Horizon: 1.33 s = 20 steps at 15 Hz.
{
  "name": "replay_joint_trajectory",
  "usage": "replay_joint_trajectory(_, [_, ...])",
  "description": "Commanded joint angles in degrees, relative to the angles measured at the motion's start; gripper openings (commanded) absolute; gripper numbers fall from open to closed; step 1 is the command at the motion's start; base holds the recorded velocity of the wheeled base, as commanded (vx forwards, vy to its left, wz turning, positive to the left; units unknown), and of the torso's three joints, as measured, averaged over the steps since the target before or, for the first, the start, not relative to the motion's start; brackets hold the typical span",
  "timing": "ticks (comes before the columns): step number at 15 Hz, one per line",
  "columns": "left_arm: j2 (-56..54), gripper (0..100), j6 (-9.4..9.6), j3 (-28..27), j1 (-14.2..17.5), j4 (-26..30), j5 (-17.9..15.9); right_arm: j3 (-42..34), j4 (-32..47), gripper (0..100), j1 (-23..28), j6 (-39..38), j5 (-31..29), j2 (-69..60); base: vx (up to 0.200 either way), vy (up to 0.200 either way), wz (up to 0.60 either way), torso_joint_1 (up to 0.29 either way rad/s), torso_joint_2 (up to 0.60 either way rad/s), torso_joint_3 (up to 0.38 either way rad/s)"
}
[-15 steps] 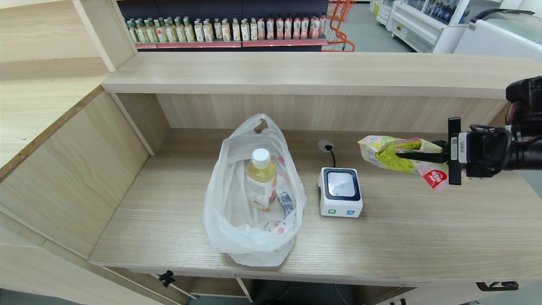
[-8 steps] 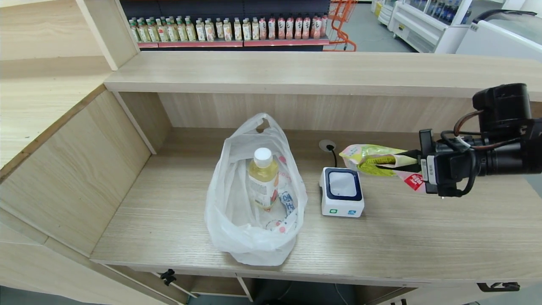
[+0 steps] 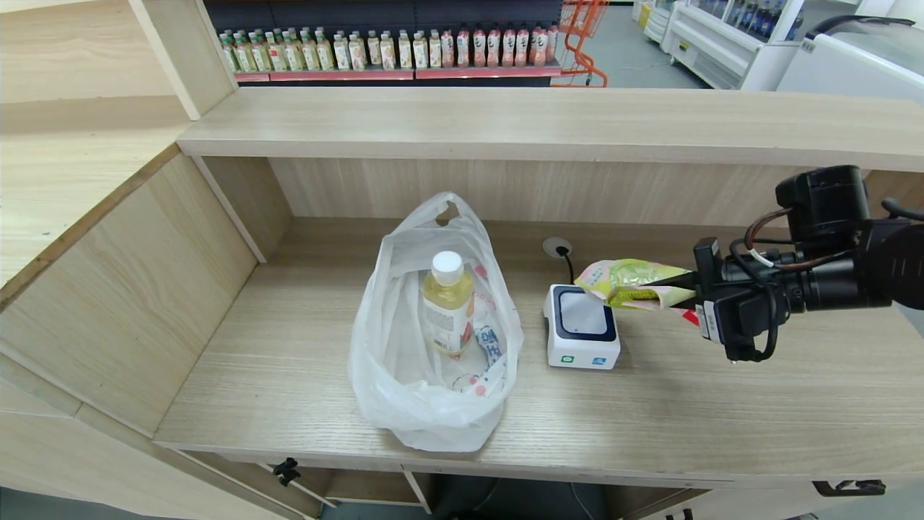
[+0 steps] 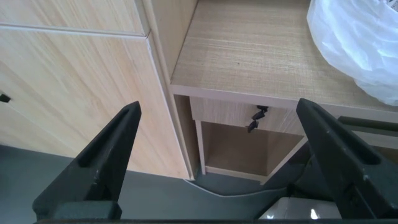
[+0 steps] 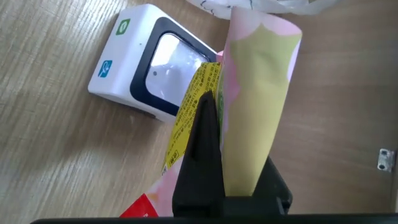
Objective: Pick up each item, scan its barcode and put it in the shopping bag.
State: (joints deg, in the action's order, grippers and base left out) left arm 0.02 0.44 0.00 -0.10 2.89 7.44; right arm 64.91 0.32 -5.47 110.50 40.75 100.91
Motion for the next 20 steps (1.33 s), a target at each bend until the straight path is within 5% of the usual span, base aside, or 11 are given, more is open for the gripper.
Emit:
replay_joint_trajectory(1, [0.0, 100, 0.00, 0.0, 0.1, 0.0, 0.0, -0.1, -0.1, 0, 0.0, 0.5, 0.1, 0.9, 0.000, 0.000, 0.00, 0.000, 0.00, 0.000])
replay_joint_trajectory(6, [0.0, 100, 0.00, 0.0, 0.1, 0.0, 0.0, -0.3, 0.0, 0, 0.8, 7.1, 3.3, 3.8, 0.000, 0.000, 0.00, 0.000, 0.00, 0.000])
replay_joint_trajectory(16, [0.0, 100, 0.00, 0.0, 0.0, 0.0, 0.0, 0.4, 0.2, 0, 1.5, 7.5, 5.0, 2.7, 0.000, 0.000, 0.00, 0.000, 0.00, 0.000])
replay_joint_trajectory(18, [0.0, 100, 0.00, 0.0, 0.0, 0.0, 0.0, 3.6, 3.4, 0, 1.3, 1.7, 7.4, -1.6, 0.000, 0.000, 0.00, 0.000, 0.00, 0.000])
replay_joint_trajectory(20, [0.0, 100, 0.00, 0.0, 0.1, 0.0, 0.0, 8.5, 5.7, 0, 1.3, -12.2, 7.9, -6.7, 0.000, 0.000, 0.00, 0.000, 0.00, 0.000])
